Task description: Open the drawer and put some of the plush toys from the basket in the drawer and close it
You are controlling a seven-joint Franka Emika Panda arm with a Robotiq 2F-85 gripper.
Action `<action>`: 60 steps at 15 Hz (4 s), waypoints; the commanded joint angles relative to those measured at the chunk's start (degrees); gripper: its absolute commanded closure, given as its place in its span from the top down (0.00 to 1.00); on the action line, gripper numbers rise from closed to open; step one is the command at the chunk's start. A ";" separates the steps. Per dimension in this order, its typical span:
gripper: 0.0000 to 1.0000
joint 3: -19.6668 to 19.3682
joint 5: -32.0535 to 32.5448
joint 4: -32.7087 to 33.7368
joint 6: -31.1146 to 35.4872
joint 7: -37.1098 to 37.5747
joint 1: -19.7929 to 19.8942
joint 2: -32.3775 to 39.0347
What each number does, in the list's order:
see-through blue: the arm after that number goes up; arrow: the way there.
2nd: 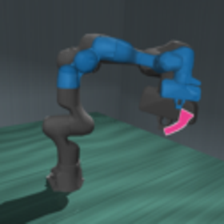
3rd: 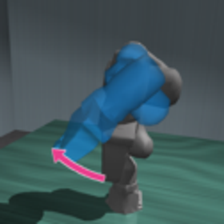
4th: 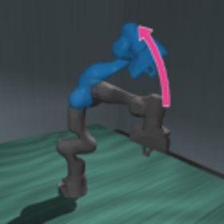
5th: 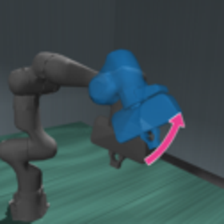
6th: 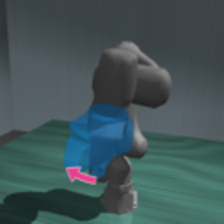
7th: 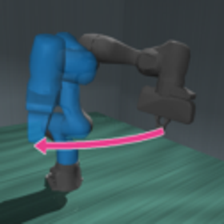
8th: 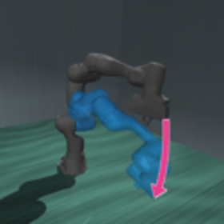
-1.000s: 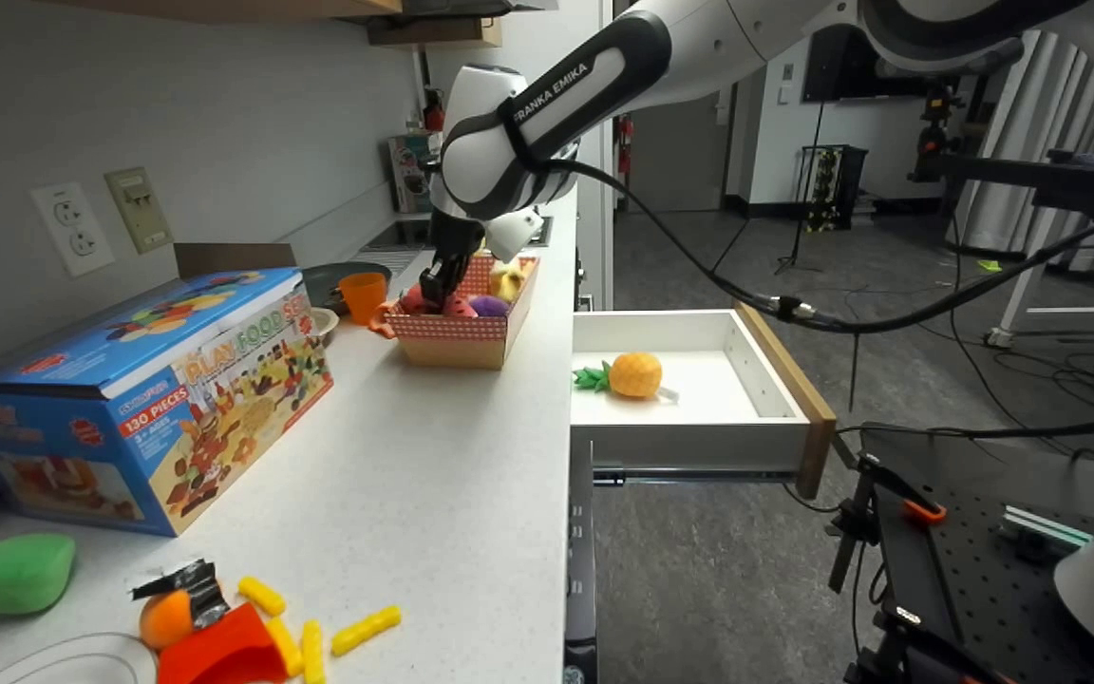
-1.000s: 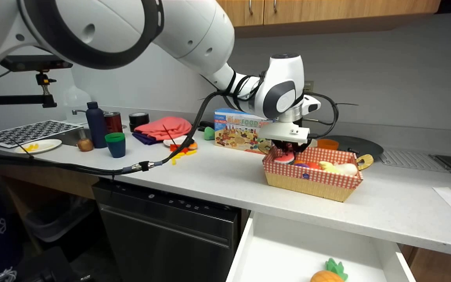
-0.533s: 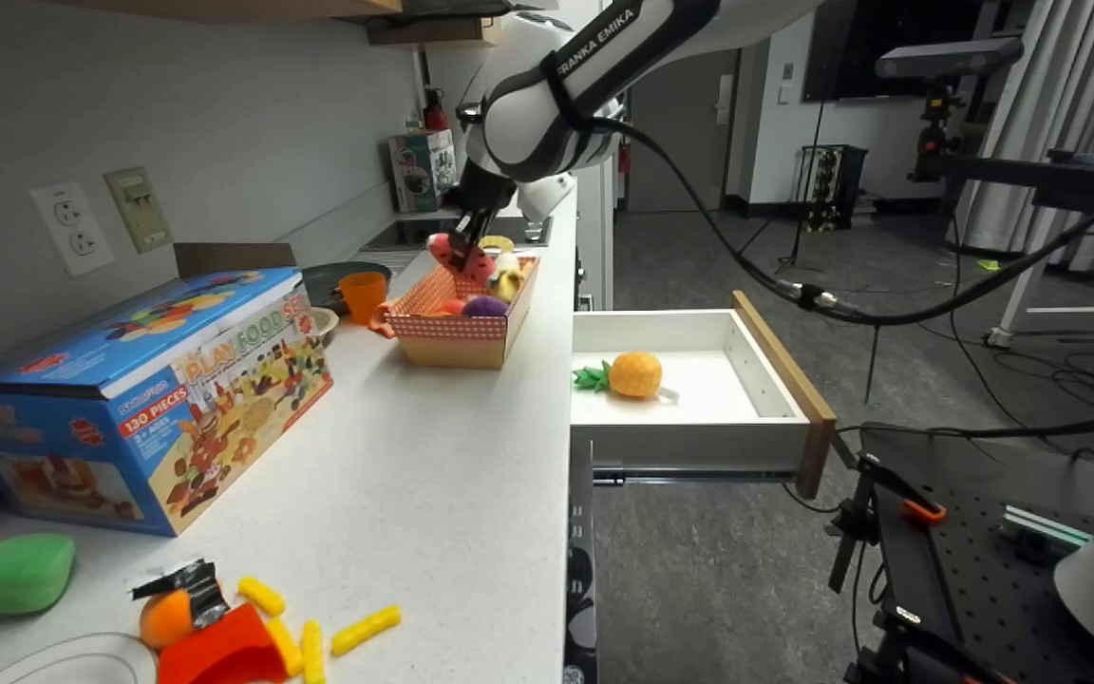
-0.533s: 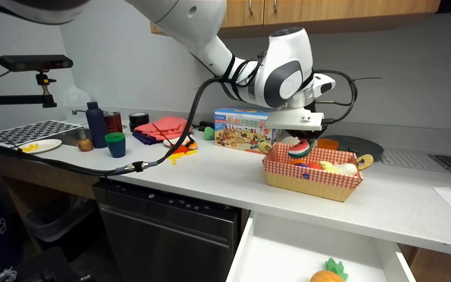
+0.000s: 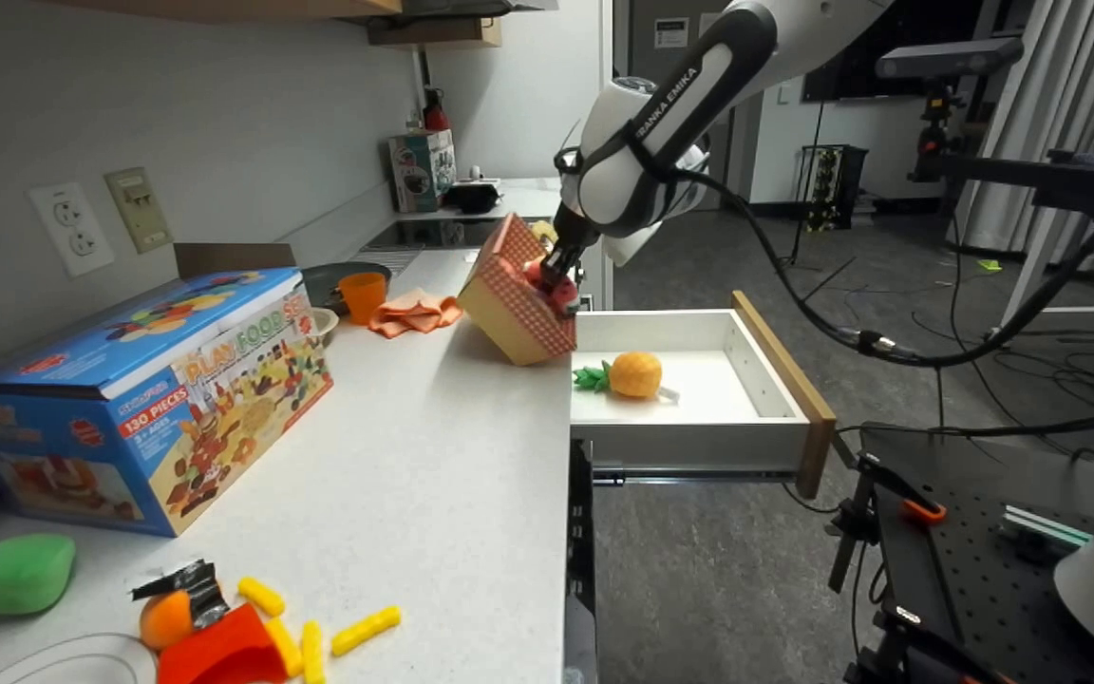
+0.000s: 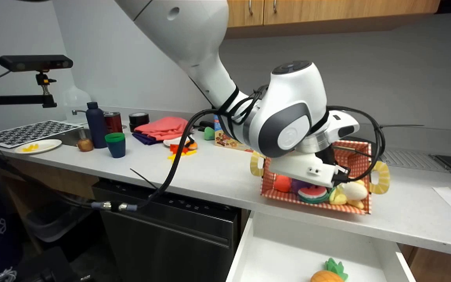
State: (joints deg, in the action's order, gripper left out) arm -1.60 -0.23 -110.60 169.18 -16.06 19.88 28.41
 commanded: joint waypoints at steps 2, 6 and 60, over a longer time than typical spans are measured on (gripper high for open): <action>0.03 3.43 -4.80 -11.74 12.24 0.46 5.11 -3.78; 0.03 6.65 -4.29 -16.01 19.19 0.75 8.07 -4.53; 1.00 -25.16 7.05 -1.11 23.05 13.39 -30.00 -1.37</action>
State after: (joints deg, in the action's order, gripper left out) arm -27.86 6.26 -112.98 192.52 -2.45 -10.97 26.70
